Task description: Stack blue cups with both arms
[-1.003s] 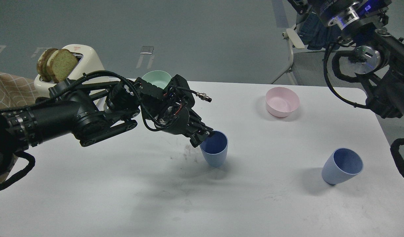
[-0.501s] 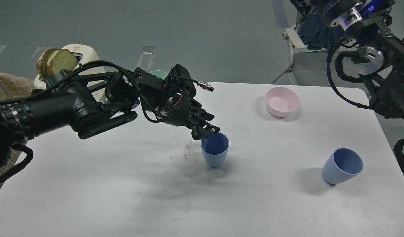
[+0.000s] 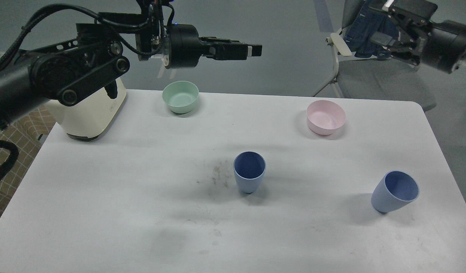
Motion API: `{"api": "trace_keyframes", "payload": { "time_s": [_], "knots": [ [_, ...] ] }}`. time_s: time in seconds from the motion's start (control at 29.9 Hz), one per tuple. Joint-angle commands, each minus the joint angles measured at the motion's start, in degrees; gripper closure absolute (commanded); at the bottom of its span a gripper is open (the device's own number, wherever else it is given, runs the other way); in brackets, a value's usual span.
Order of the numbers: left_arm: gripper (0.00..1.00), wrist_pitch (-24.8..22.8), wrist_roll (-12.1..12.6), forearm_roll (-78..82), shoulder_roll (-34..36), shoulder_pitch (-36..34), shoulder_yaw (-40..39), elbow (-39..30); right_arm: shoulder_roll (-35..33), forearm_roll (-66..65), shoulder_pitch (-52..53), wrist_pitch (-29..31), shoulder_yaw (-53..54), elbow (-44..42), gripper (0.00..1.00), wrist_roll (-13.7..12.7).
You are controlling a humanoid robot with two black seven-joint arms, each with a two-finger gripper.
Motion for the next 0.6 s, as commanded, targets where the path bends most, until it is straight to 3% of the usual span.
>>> {"api": "trace_keyframes", "payload": {
  "time_s": [0.0, 0.03, 0.17, 0.3, 0.57],
  "knots": [
    [0.08, 3.4, 0.0, -5.9, -1.4, 0.4, 0.0, 3.5, -10.5, -10.4, -3.3, -3.5, -0.7, 9.6, 0.0, 0.0],
    [0.08, 3.4, 0.0, -5.9, -1.4, 0.4, 0.0, 3.5, -10.6, -10.5, -3.3, -3.6, -0.7, 9.7, 0.0, 0.0],
    [0.08, 4.0, 0.0, -7.4, -2.6, 0.6, 0.0, 4.8, -18.4, -20.0, -12.4, -13.2, -0.7, 16.9, 0.0, 0.0],
    [0.08, 4.0, 0.0, -7.4, -2.7, 1.1, 0.2, 4.8, -20.1, -22.3, -19.8, -20.8, -0.7, 18.6, 0.0, 0.0],
    [0.08, 4.0, 0.0, -7.3, -3.9, 1.5, 0.2, 4.7, -21.8, -22.4, -25.4, -23.7, -1.6, 19.1, 0.0, 0.0]
  ]
}}
